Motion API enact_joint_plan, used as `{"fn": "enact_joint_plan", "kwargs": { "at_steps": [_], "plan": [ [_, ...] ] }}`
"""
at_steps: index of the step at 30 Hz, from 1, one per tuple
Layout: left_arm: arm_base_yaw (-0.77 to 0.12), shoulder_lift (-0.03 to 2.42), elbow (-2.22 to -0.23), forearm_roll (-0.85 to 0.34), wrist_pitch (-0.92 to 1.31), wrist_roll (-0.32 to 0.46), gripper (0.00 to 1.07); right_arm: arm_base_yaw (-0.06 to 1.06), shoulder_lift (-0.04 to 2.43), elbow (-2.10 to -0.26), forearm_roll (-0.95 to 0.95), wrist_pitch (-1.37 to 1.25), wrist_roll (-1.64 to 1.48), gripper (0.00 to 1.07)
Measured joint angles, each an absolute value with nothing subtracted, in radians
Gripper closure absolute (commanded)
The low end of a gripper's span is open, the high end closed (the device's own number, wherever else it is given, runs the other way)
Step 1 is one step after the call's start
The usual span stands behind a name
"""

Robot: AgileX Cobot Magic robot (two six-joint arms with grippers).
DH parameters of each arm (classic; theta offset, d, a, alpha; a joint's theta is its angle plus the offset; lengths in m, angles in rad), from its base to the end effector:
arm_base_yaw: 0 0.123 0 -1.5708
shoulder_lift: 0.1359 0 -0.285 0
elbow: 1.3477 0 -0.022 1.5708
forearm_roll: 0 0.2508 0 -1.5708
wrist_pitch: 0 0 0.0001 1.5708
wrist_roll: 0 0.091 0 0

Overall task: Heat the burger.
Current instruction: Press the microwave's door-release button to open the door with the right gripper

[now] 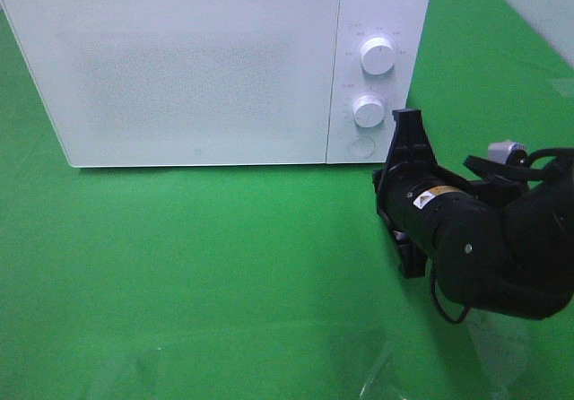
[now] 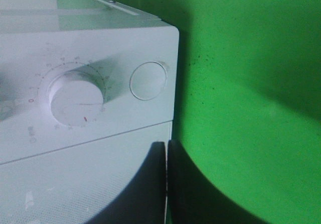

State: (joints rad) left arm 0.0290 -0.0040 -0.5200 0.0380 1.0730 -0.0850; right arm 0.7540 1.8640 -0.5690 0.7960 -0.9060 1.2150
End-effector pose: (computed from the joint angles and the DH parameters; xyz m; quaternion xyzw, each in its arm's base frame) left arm -0.0084 0.0028 0.2818 -0.0495 0.8486 0.0042 0.5267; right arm 0.2500 0.1646 0.1207 0.5331 0.6375 0.3977 0.3889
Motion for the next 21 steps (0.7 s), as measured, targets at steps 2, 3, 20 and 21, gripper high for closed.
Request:
{"fn": "enact_joint_plan", "kwargs": {
  "at_steps": [2,3,20,21],
  "plan": [
    [0.029,-0.004,-0.52,0.038,1.073,-0.085,0.1,0.741,1.874,-0.583,0.779,-0.899,1.219,1.07],
    [0.029,-0.004,-0.52,0.038,1.073,-0.085,0.1,0.741,1.874,-0.583,0.779,-0.899,1.219,1.07],
    [0.029,-0.004,-0.52,0.038,1.073,-0.085,0.1,0.624,2.013,-0.746,0.694,-0.849,1.279,1.07],
    [0.029,-0.004,-0.52,0.038,1.073,-0.085,0.1,0.614,2.024,-0.761,0.692,-0.845,1.28,1.07]
  ]
}}
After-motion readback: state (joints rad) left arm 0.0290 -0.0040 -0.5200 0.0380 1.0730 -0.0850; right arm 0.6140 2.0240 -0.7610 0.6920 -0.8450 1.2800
